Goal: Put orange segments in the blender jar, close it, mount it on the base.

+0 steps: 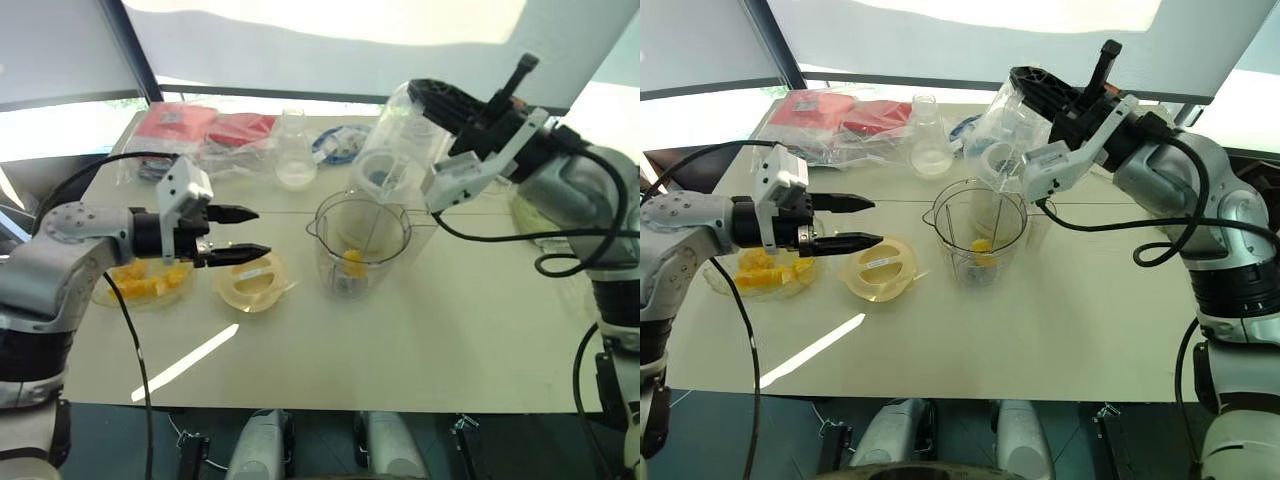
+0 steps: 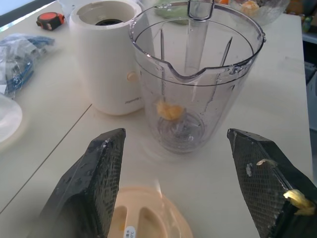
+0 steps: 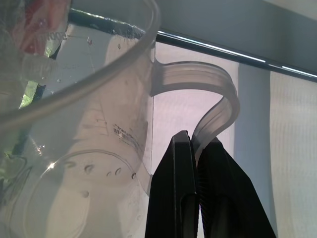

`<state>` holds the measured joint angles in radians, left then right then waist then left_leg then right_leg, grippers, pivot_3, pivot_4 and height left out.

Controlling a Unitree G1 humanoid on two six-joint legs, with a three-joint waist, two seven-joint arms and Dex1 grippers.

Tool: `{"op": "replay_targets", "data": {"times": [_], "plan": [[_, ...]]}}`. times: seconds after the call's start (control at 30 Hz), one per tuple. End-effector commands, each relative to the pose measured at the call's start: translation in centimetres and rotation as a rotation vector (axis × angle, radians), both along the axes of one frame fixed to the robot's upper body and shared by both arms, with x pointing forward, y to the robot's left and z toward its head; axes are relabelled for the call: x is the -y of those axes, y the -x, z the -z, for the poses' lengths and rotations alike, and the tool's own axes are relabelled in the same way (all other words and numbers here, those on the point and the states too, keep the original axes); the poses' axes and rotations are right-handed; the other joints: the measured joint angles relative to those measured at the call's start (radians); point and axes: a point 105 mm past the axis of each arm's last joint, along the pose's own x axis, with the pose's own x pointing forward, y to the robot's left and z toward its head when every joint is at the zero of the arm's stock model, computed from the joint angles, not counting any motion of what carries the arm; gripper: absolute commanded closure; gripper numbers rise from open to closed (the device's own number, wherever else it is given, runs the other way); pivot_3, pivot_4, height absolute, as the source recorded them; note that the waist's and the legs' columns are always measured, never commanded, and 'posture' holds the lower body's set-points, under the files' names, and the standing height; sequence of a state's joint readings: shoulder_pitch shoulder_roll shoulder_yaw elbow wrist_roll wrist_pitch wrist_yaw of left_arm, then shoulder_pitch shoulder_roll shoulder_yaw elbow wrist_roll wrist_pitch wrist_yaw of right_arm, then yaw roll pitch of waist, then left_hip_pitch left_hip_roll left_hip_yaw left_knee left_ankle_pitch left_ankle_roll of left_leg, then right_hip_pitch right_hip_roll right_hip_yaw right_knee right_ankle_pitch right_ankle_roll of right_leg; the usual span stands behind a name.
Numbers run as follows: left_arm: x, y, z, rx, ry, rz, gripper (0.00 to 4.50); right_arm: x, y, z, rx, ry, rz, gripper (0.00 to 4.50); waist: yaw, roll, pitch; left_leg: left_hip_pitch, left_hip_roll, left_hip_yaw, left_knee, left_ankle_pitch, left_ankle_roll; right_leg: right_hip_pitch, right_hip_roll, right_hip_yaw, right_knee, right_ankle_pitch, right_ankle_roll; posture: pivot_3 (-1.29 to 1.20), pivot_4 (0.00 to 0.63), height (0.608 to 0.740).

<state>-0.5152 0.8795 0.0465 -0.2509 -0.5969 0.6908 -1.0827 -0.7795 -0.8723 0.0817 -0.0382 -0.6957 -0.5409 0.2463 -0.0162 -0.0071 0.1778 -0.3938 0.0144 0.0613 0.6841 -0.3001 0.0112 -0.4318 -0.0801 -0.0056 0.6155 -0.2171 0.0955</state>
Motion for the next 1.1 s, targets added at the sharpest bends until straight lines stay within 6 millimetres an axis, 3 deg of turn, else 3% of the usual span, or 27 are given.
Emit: {"op": "replay_targets", "data": {"times": [0.03,0.47,0.6,0.73,0.87,0.93,1.0,1.1], "plan": [[0.4,-0.1,-0.9,0.033,0.004,0.016,1.10,-0.1,1.3,-1.5,0.144,0.010,-0.026,4.42,0.000,0.000,0.000,0.000,0.000,0.000,0.000,0.000,0.000,0.000,0.000,0.000,0.000,0.000,0.000,0.00,0.150,0.740],[1.0,-0.3,-1.2,0.034,0.017,0.029,1.10,-0.4,1.7,-1.5,0.230,0.002,-0.074,4.42,-0.002,0.000,0.000,0.001,0.000,0.000,0.000,0.001,-0.001,0.000,0.000,0.000,0.001,0.000,0.000,0.00,0.150,0.740],[1.0,-0.3,-1.2,0.033,0.017,0.030,1.10,0.9,0.8,-2.1,0.096,-0.182,-0.060,4.42,-0.003,0.000,0.000,0.001,0.000,0.000,0.000,0.001,-0.001,0.000,0.000,0.000,0.001,0.000,0.000,0.00,0.150,0.740],[1.2,-0.2,-1.3,0.031,0.017,0.040,1.10,2.9,0.3,-3.6,-0.073,-0.478,-0.069,4.42,-0.001,0.000,0.000,0.001,0.000,-0.001,0.000,0.001,-0.001,0.001,0.000,0.000,0.002,0.000,0.000,0.00,0.150,0.740],[1.6,-0.1,-1.7,0.030,0.046,0.062,1.10,6.2,-0.3,-4.9,-0.243,-0.827,-0.058,4.42,0.005,0.000,0.000,0.001,0.000,-0.002,0.000,0.001,-0.001,0.001,0.000,0.000,0.002,0.002,0.003,0.00,0.150,0.740],[1.9,0.0,-2.6,0.034,0.086,0.079,1.10,9.8,-0.7,-5.2,-0.300,-1.092,-0.009,4.42,0.006,0.000,0.000,0.001,0.001,-0.002,0.000,0.001,-0.001,0.002,0.000,0.000,0.001,0.002,0.003,0.00,0.150,0.740],[2.1,0.1,-3.2,0.038,0.113,0.088,1.10,12.2,-0.8,-4.9,-0.326,-1.246,0.050,4.42,0.007,-0.001,0.000,0.001,0.001,-0.003,0.000,0.001,-0.001,0.002,0.000,0.000,0.001,0.002,0.003,0.00,0.150,0.740],[2.5,0.2,-4.4,0.050,0.165,0.100,1.10,19.2,-0.2,-2.0,-0.268,-1.615,0.261,4.42,0.006,-0.001,0.000,0.001,0.000,-0.003,0.000,0.001,-0.001,0.002,-0.001,0.000,0.001,0.002,0.003,0.00,0.150,0.740]]}}
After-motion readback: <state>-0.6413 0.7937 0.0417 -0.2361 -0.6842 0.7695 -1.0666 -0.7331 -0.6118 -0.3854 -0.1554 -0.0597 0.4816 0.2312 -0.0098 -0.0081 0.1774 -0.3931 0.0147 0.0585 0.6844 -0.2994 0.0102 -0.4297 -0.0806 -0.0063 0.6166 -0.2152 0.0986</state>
